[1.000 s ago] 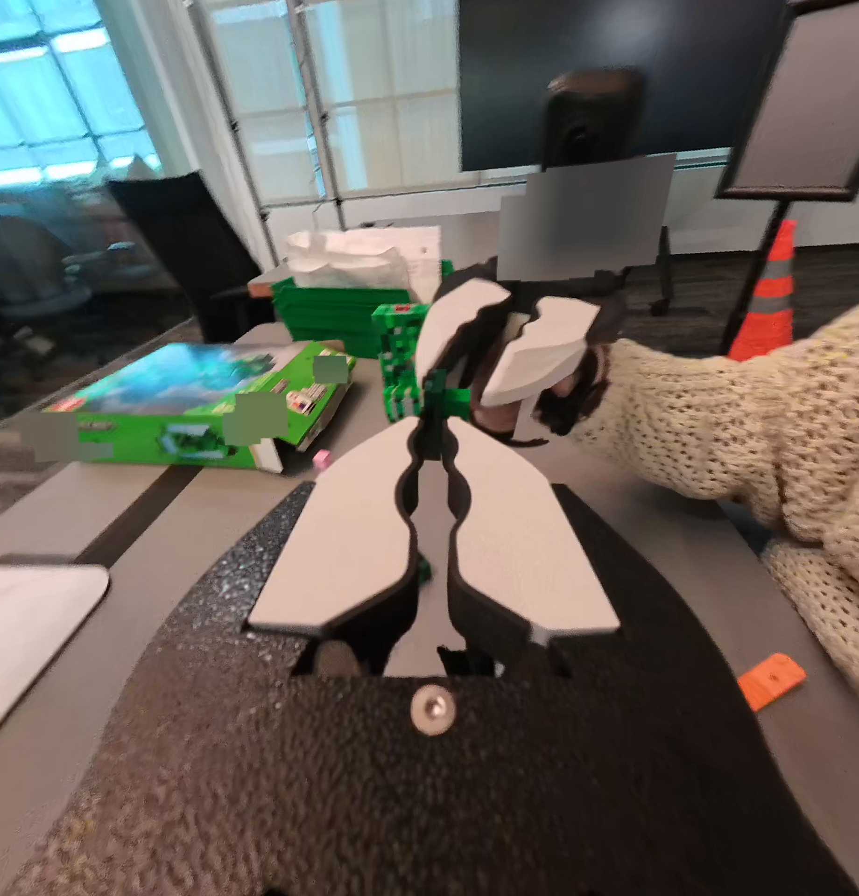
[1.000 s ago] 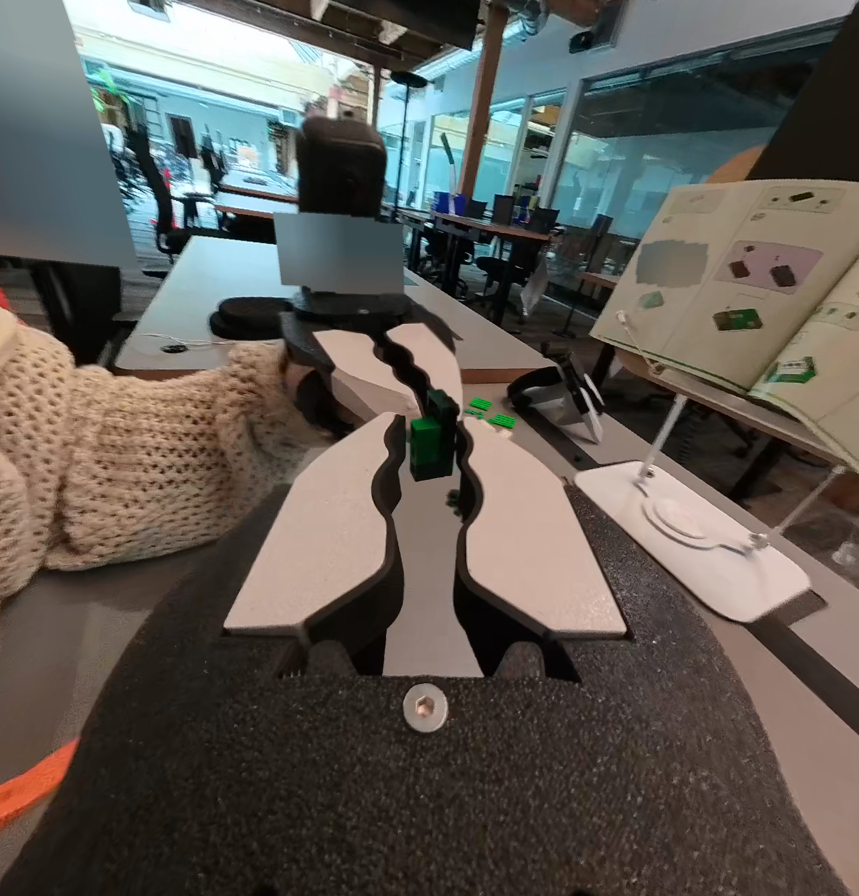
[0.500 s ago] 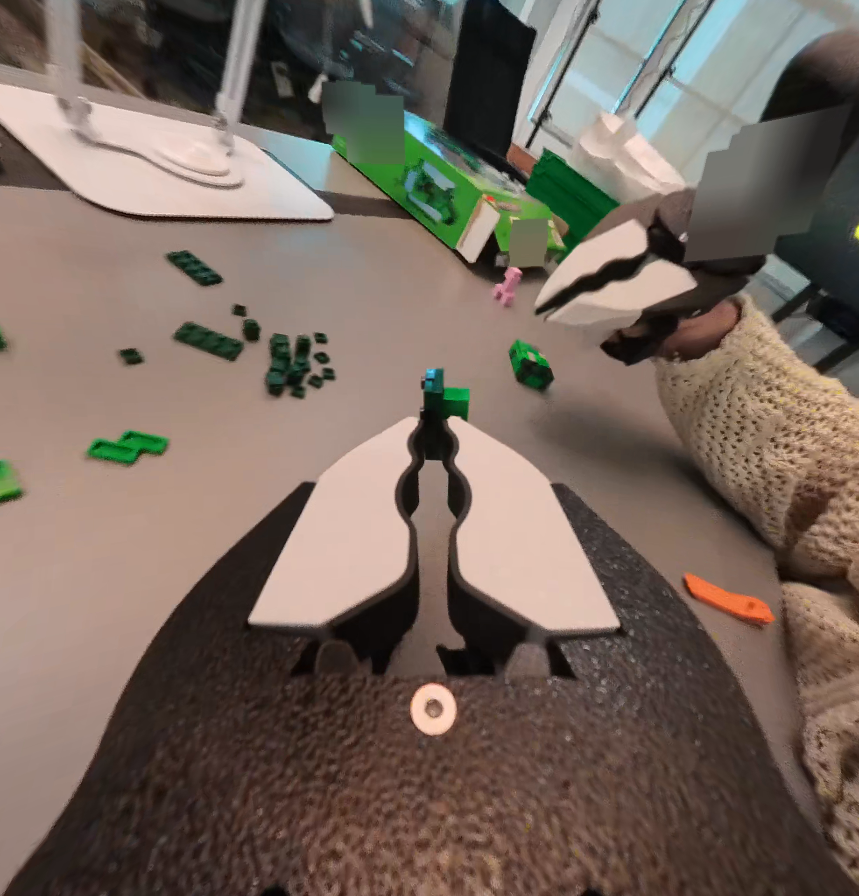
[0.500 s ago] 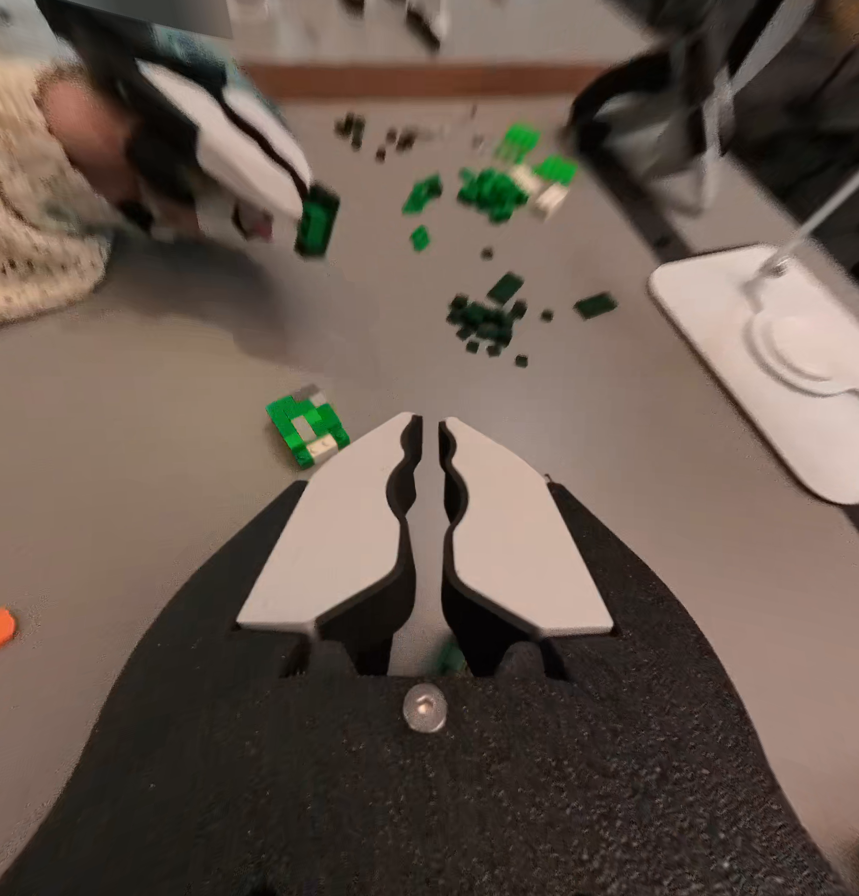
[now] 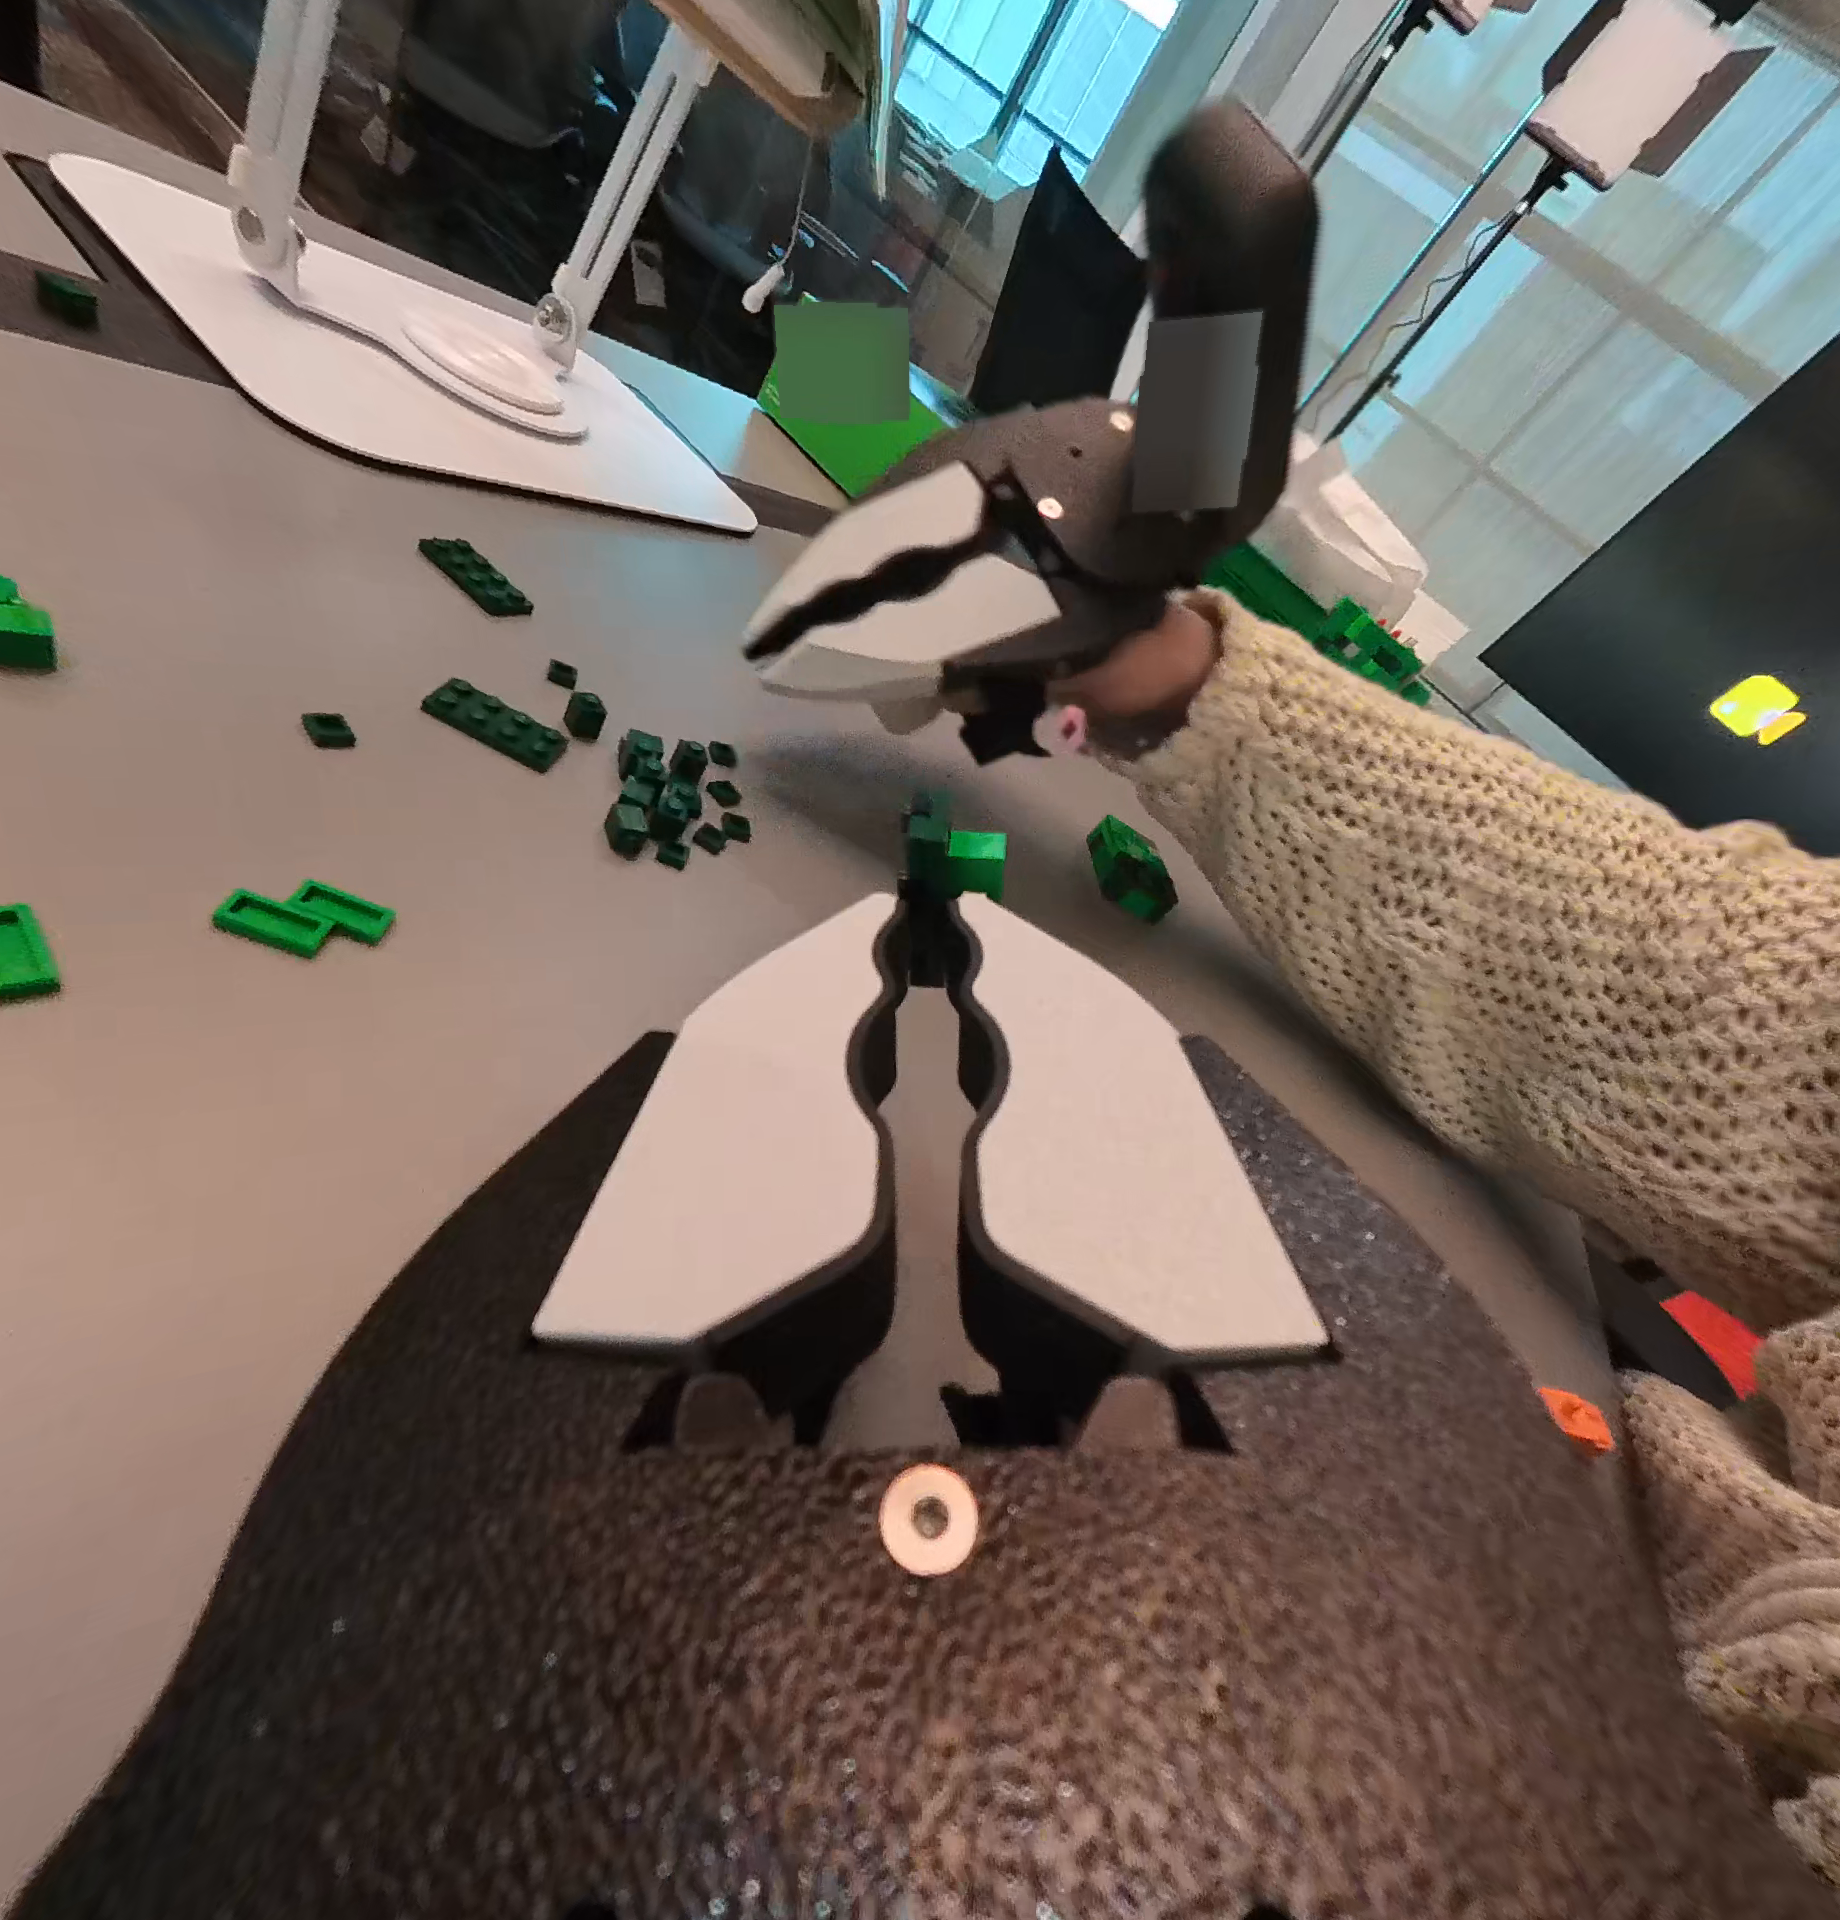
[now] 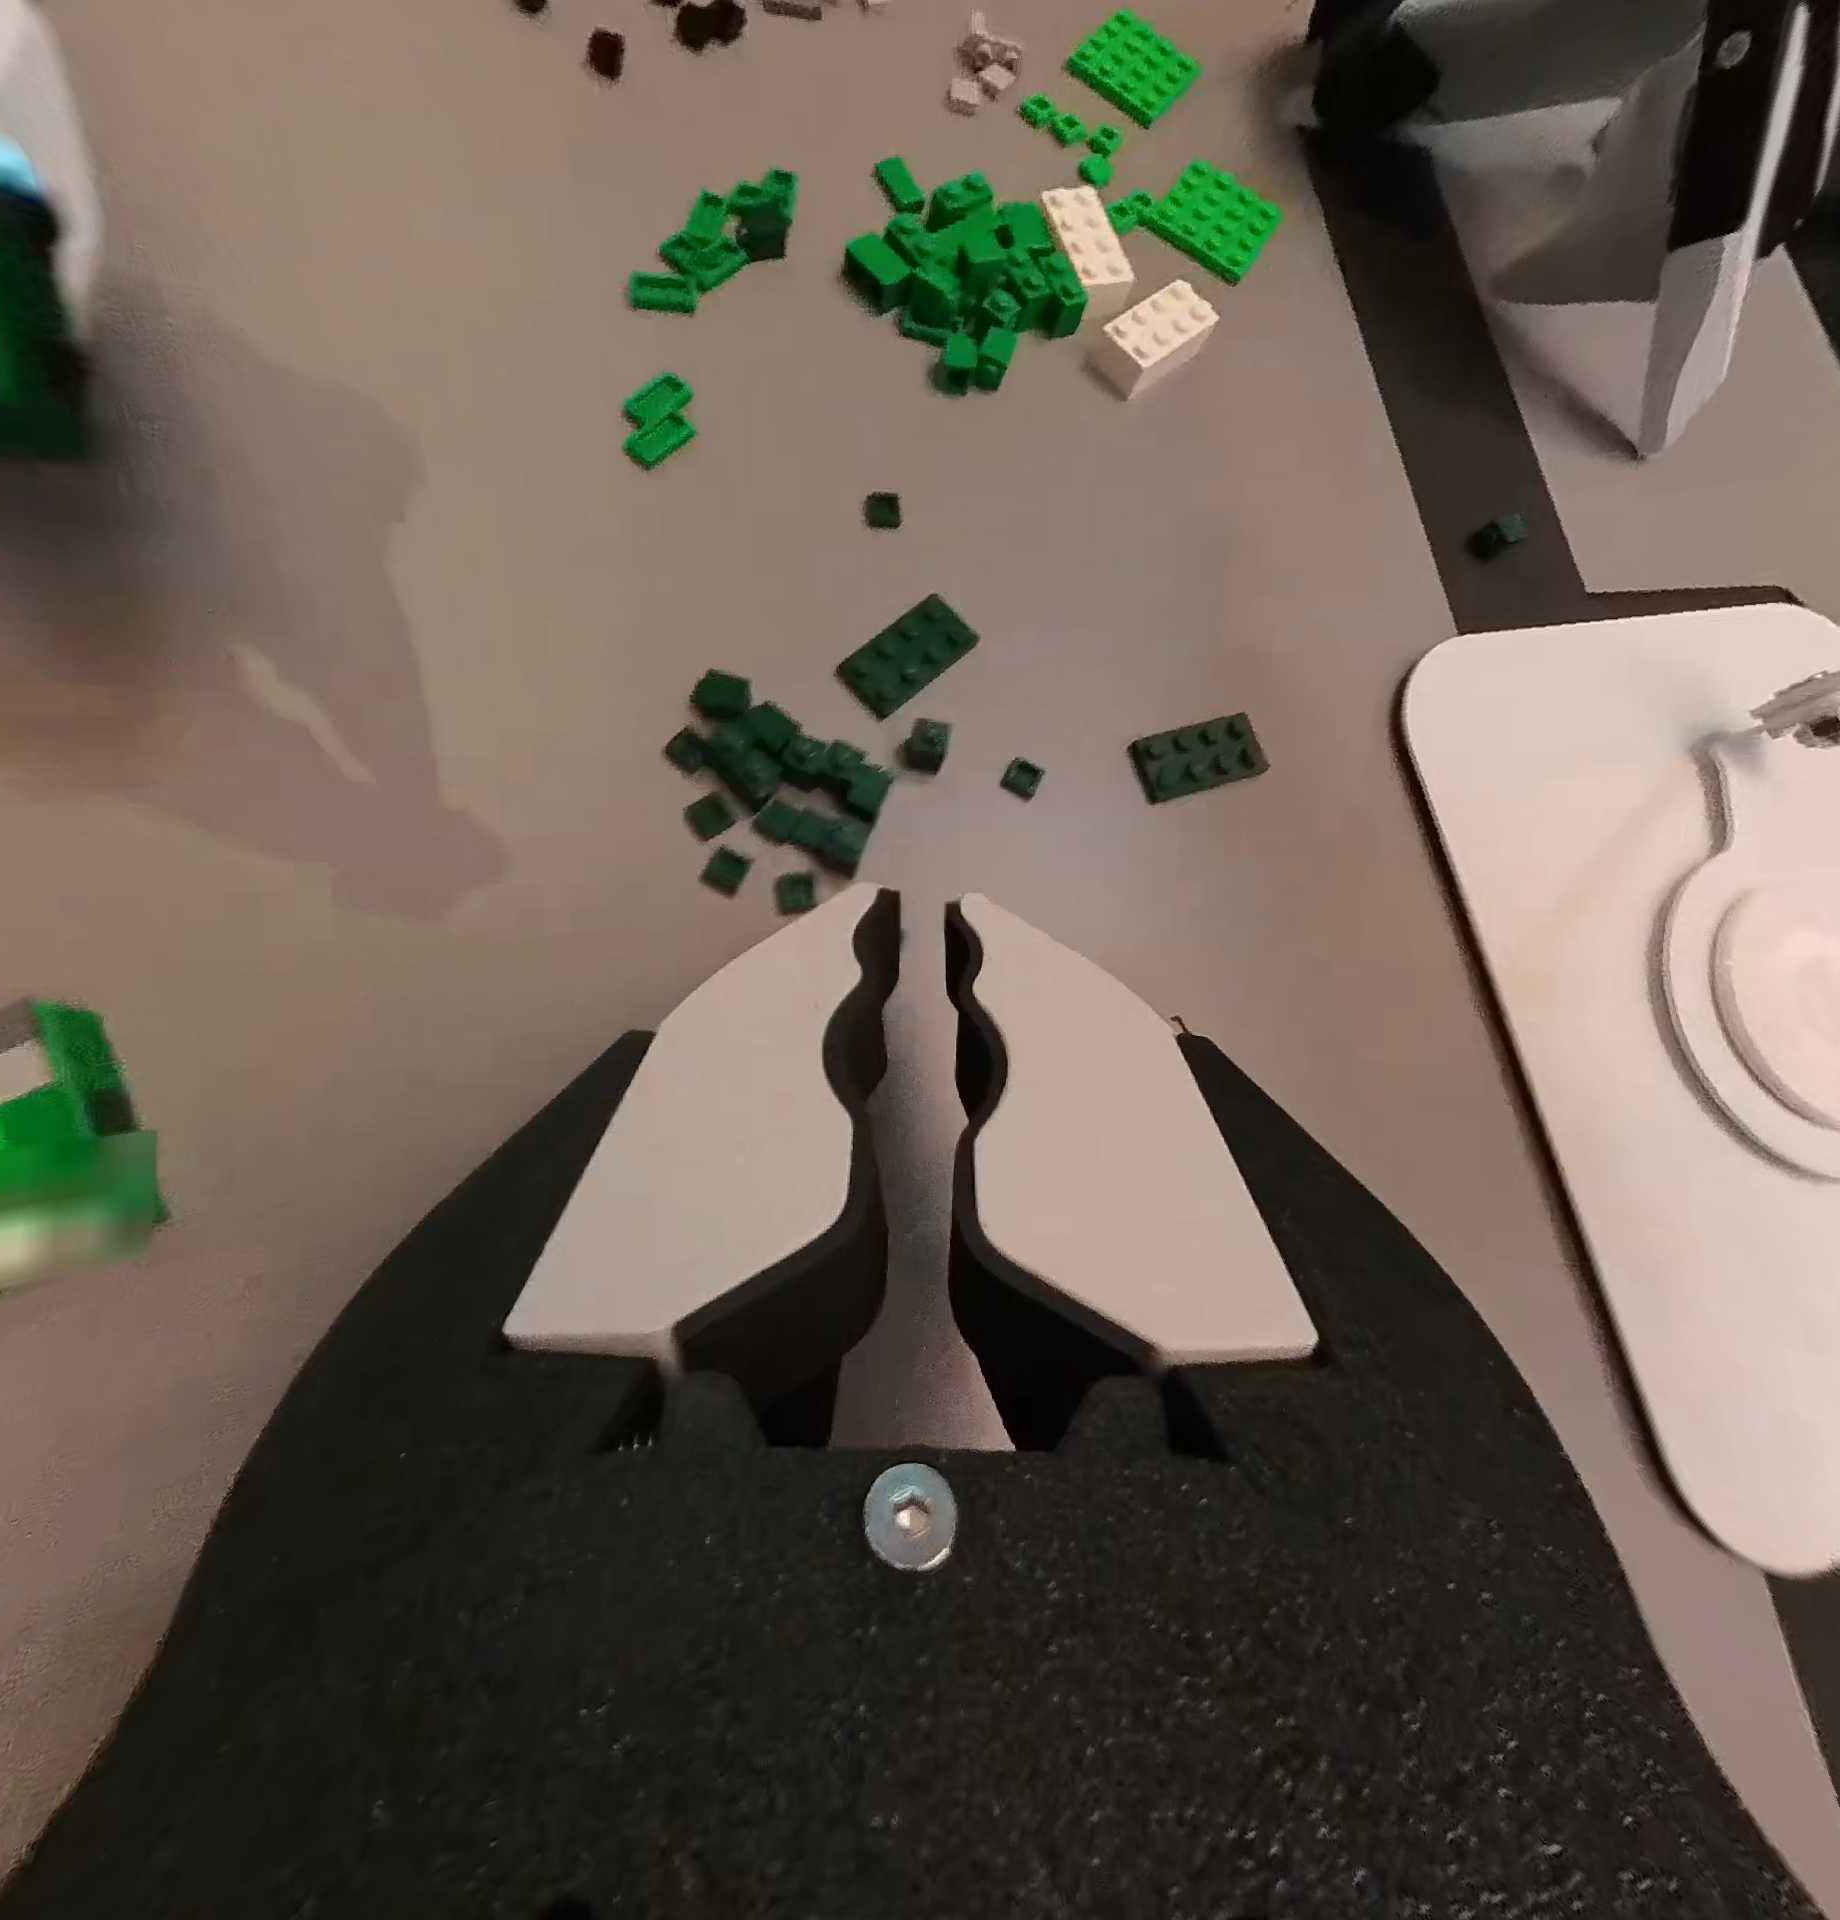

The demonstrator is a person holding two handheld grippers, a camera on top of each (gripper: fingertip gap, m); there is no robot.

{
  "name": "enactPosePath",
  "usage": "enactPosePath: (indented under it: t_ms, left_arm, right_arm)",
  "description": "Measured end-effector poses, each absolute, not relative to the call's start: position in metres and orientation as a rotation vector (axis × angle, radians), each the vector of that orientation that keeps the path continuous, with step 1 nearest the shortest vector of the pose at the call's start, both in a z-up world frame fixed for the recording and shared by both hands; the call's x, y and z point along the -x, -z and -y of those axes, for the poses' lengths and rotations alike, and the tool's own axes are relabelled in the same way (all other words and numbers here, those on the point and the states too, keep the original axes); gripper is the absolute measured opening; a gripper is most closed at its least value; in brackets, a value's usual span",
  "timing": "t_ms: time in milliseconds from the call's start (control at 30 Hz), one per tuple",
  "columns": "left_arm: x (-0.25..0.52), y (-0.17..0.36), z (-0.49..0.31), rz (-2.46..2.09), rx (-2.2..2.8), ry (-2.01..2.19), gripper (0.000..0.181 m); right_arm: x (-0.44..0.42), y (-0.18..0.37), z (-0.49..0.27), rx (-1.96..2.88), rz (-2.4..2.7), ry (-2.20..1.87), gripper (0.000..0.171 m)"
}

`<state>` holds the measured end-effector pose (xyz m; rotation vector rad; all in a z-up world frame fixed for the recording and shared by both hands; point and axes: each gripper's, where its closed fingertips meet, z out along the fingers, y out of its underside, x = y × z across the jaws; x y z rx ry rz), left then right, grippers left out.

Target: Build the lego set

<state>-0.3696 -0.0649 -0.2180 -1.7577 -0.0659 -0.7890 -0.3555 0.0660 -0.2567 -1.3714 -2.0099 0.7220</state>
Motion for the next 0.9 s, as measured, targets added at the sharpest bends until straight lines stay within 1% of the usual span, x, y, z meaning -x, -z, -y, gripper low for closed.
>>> enactPosePath:
  t_ms: [100, 200, 267, 367, 467, 533, 600, 733, 900]
  left_arm:
    - [0.367, 0.218, 0.065, 0.053, 1.763, 0.792, 0.006]
    - [0.367, 0.216, 0.065, 0.044, 1.748, 0.790, 0.006]
    - [0.366, 0.216, 0.065, 0.034, 1.747, 0.788, 0.006]
    - [0.367, 0.215, 0.065, 0.047, 1.741, 0.795, 0.006]
    - [0.368, 0.215, 0.065, 0.050, 1.742, 0.790, 0.007]
    - [0.366, 0.216, 0.065, 0.035, 1.752, 0.787, 0.007]
    - [0.364, 0.216, 0.065, 0.025, 1.756, 0.787, 0.007]
    - [0.364, 0.216, 0.065, 0.028, 1.753, 0.800, 0.006]
    - [0.363, 0.217, 0.065, 0.023, 1.756, 0.806, 0.006]
  right_arm:
    - [0.370, 0.261, -0.075, 1.375, 2.053, -0.731, 0.008]
    - [0.379, 0.264, -0.067, 1.365, 2.144, -0.834, 0.015]
    - [0.383, 0.266, -0.064, 1.398, 2.176, -0.883, 0.015]
    - [0.382, 0.266, -0.056, 1.432, 2.259, -0.924, 0.012]
    - [0.377, 0.259, -0.049, 1.332, 2.287, -0.892, 0.012]
    - [0.370, 0.263, -0.055, 1.245, 2.331, -0.748, 0.012]
    - [0.360, 0.273, -0.062, 1.213, 2.397, -0.634, 0.005]
    - [0.362, 0.276, -0.055, 1.313, 2.346, -0.796, 0.005]
    - [0.372, 0.269, -0.031, 1.190, 2.359, -0.884, 0.002]
